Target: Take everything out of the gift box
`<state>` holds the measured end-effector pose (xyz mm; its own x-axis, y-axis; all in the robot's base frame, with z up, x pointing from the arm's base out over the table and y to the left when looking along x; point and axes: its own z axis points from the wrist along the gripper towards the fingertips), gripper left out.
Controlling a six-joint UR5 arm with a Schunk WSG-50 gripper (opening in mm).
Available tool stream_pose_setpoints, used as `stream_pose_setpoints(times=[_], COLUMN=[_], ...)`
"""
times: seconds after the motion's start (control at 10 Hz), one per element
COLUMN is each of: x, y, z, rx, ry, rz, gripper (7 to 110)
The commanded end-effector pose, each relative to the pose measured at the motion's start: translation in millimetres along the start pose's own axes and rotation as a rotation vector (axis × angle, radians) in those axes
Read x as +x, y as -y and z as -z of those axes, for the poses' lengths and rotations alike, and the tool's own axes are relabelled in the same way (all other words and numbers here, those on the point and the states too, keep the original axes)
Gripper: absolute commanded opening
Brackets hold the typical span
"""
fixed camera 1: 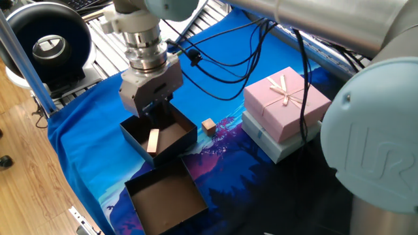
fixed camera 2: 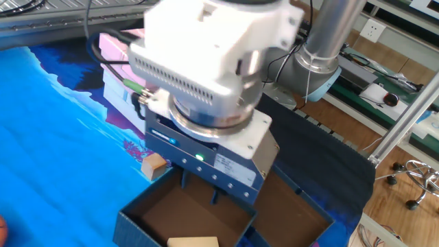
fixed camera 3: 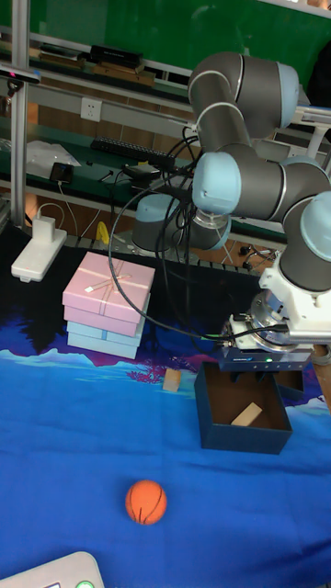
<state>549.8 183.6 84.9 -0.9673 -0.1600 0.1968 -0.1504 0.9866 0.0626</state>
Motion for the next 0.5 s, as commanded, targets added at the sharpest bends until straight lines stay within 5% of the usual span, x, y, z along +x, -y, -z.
stream_pose_setpoints(times=[0.0,0.1,0.2,0.3,0.4], x=[-8.4,-12.3,-23.3,-58.2,-83.9], y=[-10,-7,-3,-1,12], z=[-0.8,-4.4,-17.1,-31.4,-30.8], rx=[-0.012,-0.013,-0.022,-0.044,-0.01], ry=[0.033,0.031,0.032,0.14,0.236], rz=[-0.041,-0.052,-0.061,-0.071,-0.158], gripper=[44,22,22,22,22])
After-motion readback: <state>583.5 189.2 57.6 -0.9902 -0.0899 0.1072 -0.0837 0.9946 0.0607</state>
